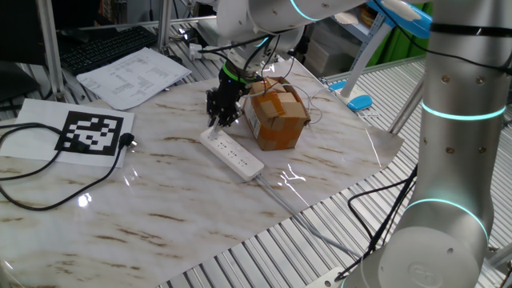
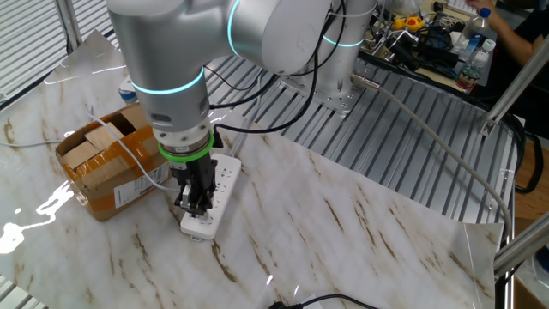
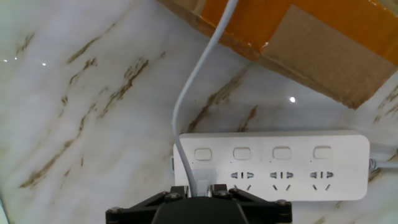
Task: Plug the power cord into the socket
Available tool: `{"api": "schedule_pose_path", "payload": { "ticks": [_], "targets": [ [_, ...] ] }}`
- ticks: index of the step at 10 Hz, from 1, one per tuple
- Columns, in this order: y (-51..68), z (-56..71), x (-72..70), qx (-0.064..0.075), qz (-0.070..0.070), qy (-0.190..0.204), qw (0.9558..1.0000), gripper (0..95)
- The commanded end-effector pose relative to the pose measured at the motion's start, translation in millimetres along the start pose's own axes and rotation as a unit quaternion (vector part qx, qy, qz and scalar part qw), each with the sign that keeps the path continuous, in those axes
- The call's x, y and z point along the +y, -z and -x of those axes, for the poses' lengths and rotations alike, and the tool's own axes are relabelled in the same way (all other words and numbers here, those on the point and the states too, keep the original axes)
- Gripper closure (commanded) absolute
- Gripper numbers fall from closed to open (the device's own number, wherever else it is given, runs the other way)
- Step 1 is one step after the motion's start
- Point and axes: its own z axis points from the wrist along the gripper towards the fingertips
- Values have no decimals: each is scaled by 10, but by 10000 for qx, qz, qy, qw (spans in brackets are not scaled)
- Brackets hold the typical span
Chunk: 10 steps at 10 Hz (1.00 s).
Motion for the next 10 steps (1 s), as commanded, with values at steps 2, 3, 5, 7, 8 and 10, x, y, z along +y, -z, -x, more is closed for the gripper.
{"api": "schedule_pose_path", "payload": {
  "ticks": [2, 3, 5, 7, 8, 10],
  "targets": [
    [66, -12, -40, -81, -9, -9, 10000, 760],
    [66, -11, -41, -97, 1, -24, 10000, 760],
    [63, -10, -41, -146, 9, -22, 9999, 950],
    [59, -9, -43, -189, 17, -29, 9998, 950],
    [53, -7, -45, -212, 11, -20, 9998, 950],
    [49, -6, -44, -234, 68, -86, 9997, 950]
  ]
}}
